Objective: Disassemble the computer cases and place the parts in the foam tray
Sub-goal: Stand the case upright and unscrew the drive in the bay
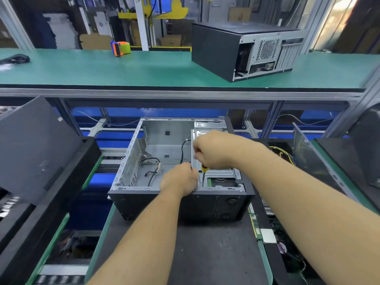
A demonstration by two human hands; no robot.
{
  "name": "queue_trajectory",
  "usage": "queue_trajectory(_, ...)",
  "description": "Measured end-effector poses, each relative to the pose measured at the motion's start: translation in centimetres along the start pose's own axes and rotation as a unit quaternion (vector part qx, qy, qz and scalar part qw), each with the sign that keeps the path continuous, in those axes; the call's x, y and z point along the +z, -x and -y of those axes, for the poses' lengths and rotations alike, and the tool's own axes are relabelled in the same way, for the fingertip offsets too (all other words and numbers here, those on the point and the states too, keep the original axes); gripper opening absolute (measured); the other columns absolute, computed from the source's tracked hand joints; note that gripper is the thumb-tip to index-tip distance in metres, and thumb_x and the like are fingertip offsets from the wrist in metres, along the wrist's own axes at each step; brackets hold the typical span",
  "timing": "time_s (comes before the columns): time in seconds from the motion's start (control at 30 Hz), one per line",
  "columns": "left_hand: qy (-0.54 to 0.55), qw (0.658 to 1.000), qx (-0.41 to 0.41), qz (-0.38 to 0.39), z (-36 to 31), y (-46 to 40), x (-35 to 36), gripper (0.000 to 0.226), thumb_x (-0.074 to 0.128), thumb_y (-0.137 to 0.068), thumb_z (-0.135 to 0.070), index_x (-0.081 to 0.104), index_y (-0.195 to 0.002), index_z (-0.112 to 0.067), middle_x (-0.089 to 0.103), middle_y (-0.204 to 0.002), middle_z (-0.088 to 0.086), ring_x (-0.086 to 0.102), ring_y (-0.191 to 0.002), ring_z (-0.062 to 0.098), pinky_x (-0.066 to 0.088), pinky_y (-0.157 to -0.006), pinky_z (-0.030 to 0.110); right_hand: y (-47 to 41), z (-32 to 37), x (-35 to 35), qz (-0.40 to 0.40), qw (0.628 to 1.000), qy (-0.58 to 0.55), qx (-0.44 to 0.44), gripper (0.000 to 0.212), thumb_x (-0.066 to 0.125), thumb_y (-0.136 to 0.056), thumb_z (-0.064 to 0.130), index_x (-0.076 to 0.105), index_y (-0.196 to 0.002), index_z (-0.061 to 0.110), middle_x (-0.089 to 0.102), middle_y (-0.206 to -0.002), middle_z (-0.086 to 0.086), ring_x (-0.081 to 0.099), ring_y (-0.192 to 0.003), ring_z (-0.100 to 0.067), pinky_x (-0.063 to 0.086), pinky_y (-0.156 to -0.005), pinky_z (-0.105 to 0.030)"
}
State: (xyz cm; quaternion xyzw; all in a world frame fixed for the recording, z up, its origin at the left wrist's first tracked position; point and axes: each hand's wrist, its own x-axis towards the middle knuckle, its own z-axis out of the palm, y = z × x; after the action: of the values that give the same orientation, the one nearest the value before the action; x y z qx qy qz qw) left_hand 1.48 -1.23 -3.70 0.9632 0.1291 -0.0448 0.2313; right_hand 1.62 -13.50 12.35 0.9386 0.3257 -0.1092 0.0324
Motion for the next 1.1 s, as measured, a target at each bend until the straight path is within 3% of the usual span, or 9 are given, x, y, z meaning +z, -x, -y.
queue_trajectory(0.03,-0.001,1.0,-0.001,0.002,0.0,0.0,0.0,0.028,0.033,-0.101,-0.034,0.054,-0.095,-0.018,0.064,-0.099,0.004,0.057,-0.086,0.028,0.04,-0.071,0.038,0.1,-0.1,-0.1,0.008,1.0,-0.008,-0.014,0.003,0.051,-0.096,0.018,0.052,-0.093,0.018,0.054,-0.09,-0.002,0.052,-0.077,-0.019,0.042,-0.064,-0.032)
queue_trajectory(0.13,0.004,1.0,-0.006,0.014,-0.1,0.0,-0.2,0.026,0.034,-0.101,-0.033,0.053,-0.094,-0.017,0.063,-0.096,0.004,0.058,-0.085,0.026,0.041,-0.07,0.038,0.1,-0.3,0.0,0.019,0.999,-0.027,0.003,0.006,0.053,-0.093,0.018,0.048,-0.094,0.022,0.052,-0.092,0.0,0.052,-0.082,-0.021,0.043,-0.066,-0.032)
queue_trajectory(0.3,0.01,1.0,-0.009,0.015,0.0,-0.1,-0.1,0.026,0.031,-0.101,-0.034,0.049,-0.09,-0.018,0.06,-0.094,0.004,0.055,-0.082,0.026,0.04,-0.07,0.039,-0.1,-1.0,0.4,-0.034,0.995,0.078,0.043,0.035,0.045,-0.105,0.027,0.039,-0.072,0.019,0.044,-0.075,-0.002,0.05,-0.072,-0.025,0.05,-0.07,-0.038)
queue_trajectory(0.4,0.01,1.0,-0.006,0.012,0.0,-0.2,0.1,0.026,0.031,-0.1,-0.035,0.046,-0.085,-0.021,0.06,-0.092,0.003,0.055,-0.08,0.024,0.04,-0.069,0.038,0.2,-0.7,0.5,-0.034,0.996,0.078,0.001,0.009,0.053,-0.098,0.016,0.05,-0.089,0.018,0.054,-0.091,-0.004,0.056,-0.084,-0.027,0.053,-0.074,-0.039)
queue_trajectory(0.57,-0.014,1.0,0.009,0.016,0.2,-0.1,0.0,0.023,0.034,-0.096,-0.027,0.056,-0.1,-0.018,0.063,-0.101,0.004,0.053,-0.084,0.029,0.039,-0.073,0.038,0.3,0.7,0.7,0.004,0.996,-0.06,-0.063,0.016,0.053,-0.092,0.01,0.055,-0.104,0.02,0.042,-0.095,0.007,0.053,-0.09,-0.023,0.046,-0.072,-0.034)
queue_trajectory(0.7,0.006,1.0,-0.008,0.019,0.1,-0.1,0.0,0.025,0.031,-0.101,-0.034,0.05,-0.091,-0.021,0.058,-0.094,0.001,0.055,-0.084,0.026,0.039,-0.072,0.037,-0.5,0.8,0.6,-0.017,0.997,0.051,0.06,0.016,0.044,-0.105,0.027,0.054,-0.107,0.015,0.049,-0.089,-0.006,0.049,-0.083,-0.029,0.041,-0.068,-0.038)
queue_trajectory(0.87,-0.006,1.0,-0.009,0.018,0.0,-0.2,-0.1,0.028,0.031,-0.103,-0.036,0.052,-0.095,-0.019,0.058,-0.092,0.001,0.049,-0.072,0.016,0.034,-0.061,0.034,-0.8,-0.1,0.7,-0.006,0.995,0.097,0.014,0.01,0.051,-0.1,0.015,0.057,-0.094,0.008,0.064,-0.099,-0.011,0.055,-0.078,-0.027,0.044,-0.063,-0.033)
queue_trajectory(0.97,-0.005,1.0,-0.006,0.027,-0.2,-0.2,-0.2,0.027,0.033,-0.1,-0.031,0.055,-0.097,-0.016,0.061,-0.096,0.004,0.055,-0.08,0.025,0.039,-0.068,0.036,-0.6,-0.1,0.7,0.004,0.998,0.041,-0.039,0.007,0.054,-0.095,0.012,0.056,-0.102,0.012,0.058,-0.096,-0.001,0.056,-0.08,-0.018,0.044,-0.062,-0.029)
queue_trajectory(1.1,-0.017,0.999,0.002,0.028,-0.2,-0.1,-0.4,0.027,0.033,-0.096,-0.025,0.058,-0.103,-0.016,0.063,-0.099,0.005,0.054,-0.082,0.027,0.039,-0.069,0.037,-0.3,-0.1,0.5,0.017,0.995,-0.065,-0.068,0.026,0.056,-0.086,0.004,0.049,-0.101,0.024,0.037,-0.088,0.01,0.043,-0.071,-0.008,0.029,-0.055,-0.025)
